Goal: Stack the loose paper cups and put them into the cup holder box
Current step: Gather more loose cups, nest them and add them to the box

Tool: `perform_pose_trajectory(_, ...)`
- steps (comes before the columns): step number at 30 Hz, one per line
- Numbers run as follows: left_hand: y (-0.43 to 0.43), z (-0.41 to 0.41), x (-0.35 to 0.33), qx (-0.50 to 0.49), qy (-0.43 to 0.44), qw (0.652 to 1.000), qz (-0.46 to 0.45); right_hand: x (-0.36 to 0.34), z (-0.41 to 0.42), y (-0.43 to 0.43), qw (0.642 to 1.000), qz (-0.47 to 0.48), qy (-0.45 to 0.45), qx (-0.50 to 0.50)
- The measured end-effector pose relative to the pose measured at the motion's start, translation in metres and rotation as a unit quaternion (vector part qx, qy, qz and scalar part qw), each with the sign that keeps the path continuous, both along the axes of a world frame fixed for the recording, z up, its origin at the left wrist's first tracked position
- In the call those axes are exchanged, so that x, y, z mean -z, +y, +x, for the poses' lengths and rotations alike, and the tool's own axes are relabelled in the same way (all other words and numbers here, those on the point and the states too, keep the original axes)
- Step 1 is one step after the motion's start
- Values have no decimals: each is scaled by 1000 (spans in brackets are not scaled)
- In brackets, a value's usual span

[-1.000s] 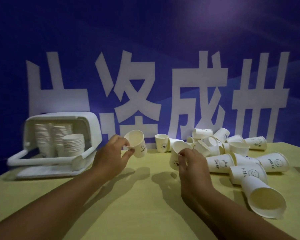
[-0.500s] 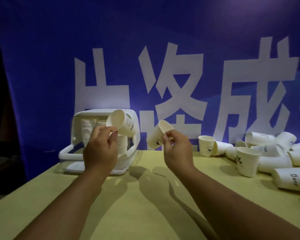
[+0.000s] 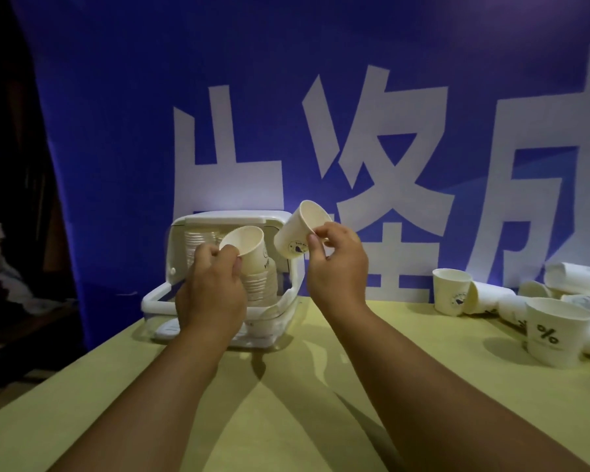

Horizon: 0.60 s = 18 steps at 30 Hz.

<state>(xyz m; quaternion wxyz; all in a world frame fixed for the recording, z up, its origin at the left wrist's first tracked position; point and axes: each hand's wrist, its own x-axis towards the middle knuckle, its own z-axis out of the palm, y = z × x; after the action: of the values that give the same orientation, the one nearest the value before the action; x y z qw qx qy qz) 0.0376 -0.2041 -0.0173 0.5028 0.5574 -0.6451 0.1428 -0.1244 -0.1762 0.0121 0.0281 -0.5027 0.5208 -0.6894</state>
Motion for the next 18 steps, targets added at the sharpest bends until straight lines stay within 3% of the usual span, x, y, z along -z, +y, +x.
perform_pose_trajectory(3,0,-6,2,-19,-61,997,50,-4,1,1,1000,-9,16,1)
perform_pose_trajectory(6,-8,-8,11,25,-98,990,99,-7,4,2,999,-7,42,-5)
perform_pose_trajectory(13,-11,-13,18,156,85,977,119,-7,13,5,984,20,179,-9)
perform_pose_trajectory(18,-13,-14,21,163,83,978,96,-2,20,4,946,68,318,-10)
